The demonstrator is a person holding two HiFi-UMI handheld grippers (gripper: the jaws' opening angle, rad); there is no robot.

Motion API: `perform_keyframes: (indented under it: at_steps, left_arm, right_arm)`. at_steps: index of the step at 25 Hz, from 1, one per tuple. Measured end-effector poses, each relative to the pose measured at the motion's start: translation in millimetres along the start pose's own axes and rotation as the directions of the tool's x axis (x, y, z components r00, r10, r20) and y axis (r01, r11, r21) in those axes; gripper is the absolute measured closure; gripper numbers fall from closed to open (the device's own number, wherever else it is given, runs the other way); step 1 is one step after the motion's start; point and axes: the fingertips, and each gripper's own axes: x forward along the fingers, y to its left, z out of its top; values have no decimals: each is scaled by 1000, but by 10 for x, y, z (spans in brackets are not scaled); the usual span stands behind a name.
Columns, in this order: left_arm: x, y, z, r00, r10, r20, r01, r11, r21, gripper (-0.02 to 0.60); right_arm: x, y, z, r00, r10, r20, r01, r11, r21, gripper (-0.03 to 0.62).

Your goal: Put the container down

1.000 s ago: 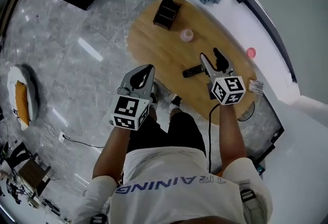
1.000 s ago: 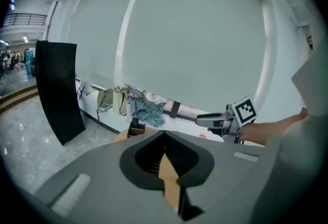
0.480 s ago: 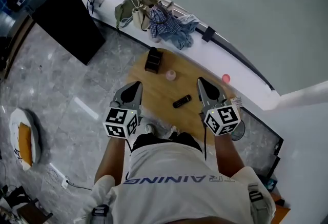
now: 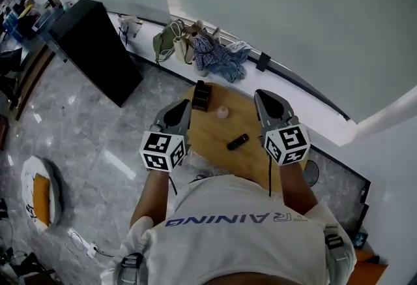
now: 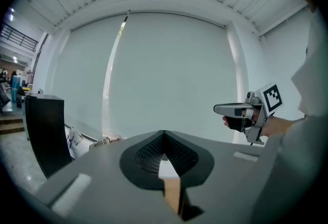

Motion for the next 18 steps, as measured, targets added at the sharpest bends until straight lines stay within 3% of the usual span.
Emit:
perform_keyframes:
  at_steps: [18]
  left_arm:
    - [219,-106,136,999,-43,33,43,999,-4,583]
  right_arm:
    - [85,-199,-10,1000,8,12,-9,999,49,581]
